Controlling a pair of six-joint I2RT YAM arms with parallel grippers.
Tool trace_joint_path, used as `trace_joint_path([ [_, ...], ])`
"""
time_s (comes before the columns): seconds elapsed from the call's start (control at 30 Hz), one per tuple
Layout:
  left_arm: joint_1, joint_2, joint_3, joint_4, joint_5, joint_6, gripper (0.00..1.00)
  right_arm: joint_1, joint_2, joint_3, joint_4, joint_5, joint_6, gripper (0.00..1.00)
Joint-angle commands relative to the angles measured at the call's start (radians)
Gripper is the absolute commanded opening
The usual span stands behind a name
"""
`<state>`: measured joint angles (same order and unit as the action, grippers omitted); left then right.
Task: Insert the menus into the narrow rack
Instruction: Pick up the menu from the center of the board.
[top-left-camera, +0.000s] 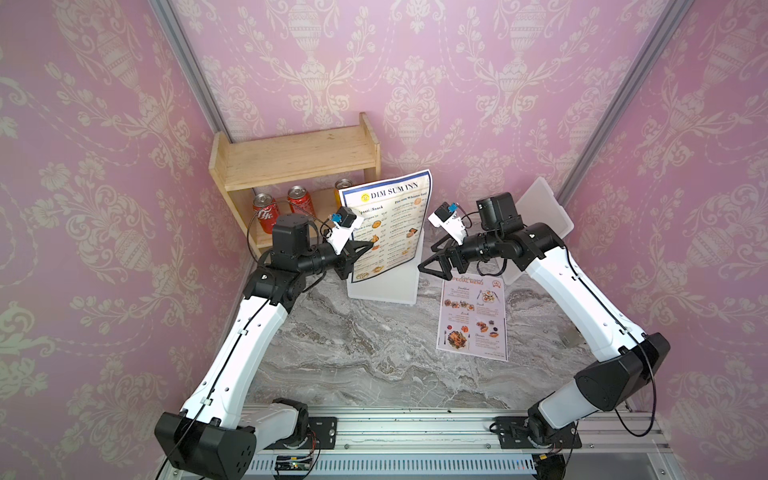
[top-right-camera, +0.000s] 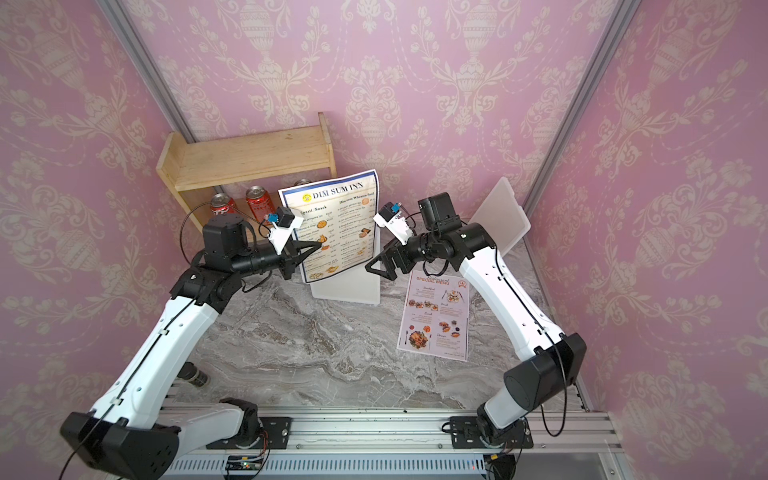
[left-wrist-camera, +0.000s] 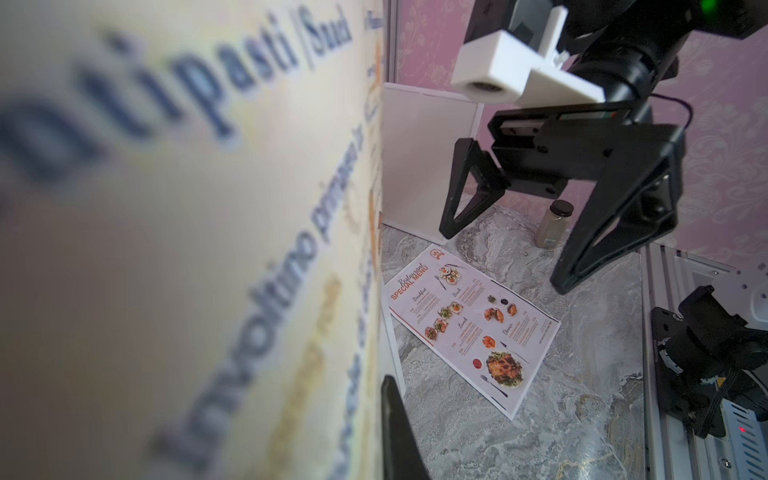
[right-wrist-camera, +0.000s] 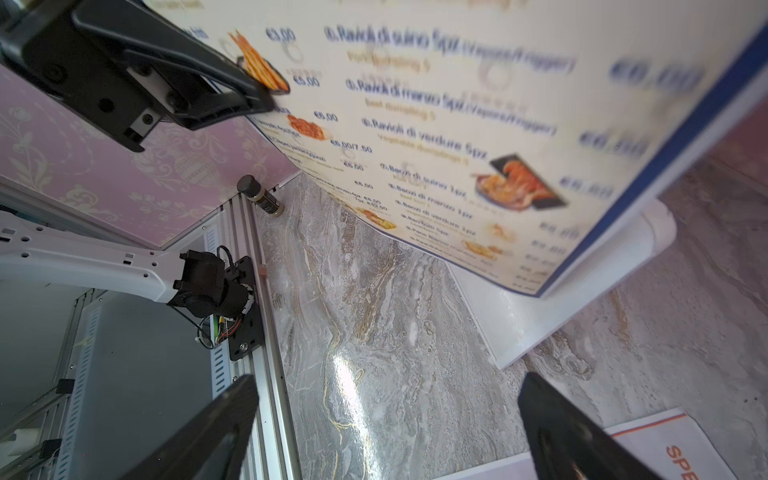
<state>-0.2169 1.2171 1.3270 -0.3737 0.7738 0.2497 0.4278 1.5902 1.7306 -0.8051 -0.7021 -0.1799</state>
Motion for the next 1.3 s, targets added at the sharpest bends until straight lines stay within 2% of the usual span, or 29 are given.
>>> trace_joint_path([
  [0.0, 0.004, 0.034, 0.066, -0.019, 0.121, 0.024, 0.0, -0.002, 0.044, 0.037, 0.075, -0.043, 0.026, 1.0],
  [0.13, 0.005, 0.072, 0.113, -0.079, 0.124, 0.083, 0.0, -0.007, 0.111, 0.1, 0.089, -0.03, 0.016, 0.99],
  [0.27, 0.006, 0.072, 0.129, -0.134, 0.123, 0.23, 0.0, -0.031, 0.166, 0.16, 0.096, -0.031, 0.014, 0.99],
  [0.37, 0.022, 0.076, 0.154, -0.14, 0.088, 0.277, 0.0, -0.045, 0.183, 0.175, 0.123, -0.045, 0.02, 0.99],
  [0.73, 0.07, 0.193, 0.338, -0.202, 0.179, 0.342, 0.0, -0.051, 0.302, 0.36, 0.076, -0.126, -0.009, 0.99],
  [0.9, 0.081, 0.222, 0.367, -0.235, 0.197, 0.373, 0.0, -0.052, 0.335, 0.433, 0.065, -0.126, -0.029, 0.98],
  [1.1, 0.118, 0.229, 0.376, -0.176, 0.225, 0.339, 0.0, -0.056, 0.415, 0.543, 0.007, -0.175, -0.034, 0.88],
  [1.27, 0.14, 0.267, 0.412, -0.154, 0.24, 0.312, 0.0, -0.055, 0.42, 0.548, 0.001, -0.22, -0.028, 0.69],
])
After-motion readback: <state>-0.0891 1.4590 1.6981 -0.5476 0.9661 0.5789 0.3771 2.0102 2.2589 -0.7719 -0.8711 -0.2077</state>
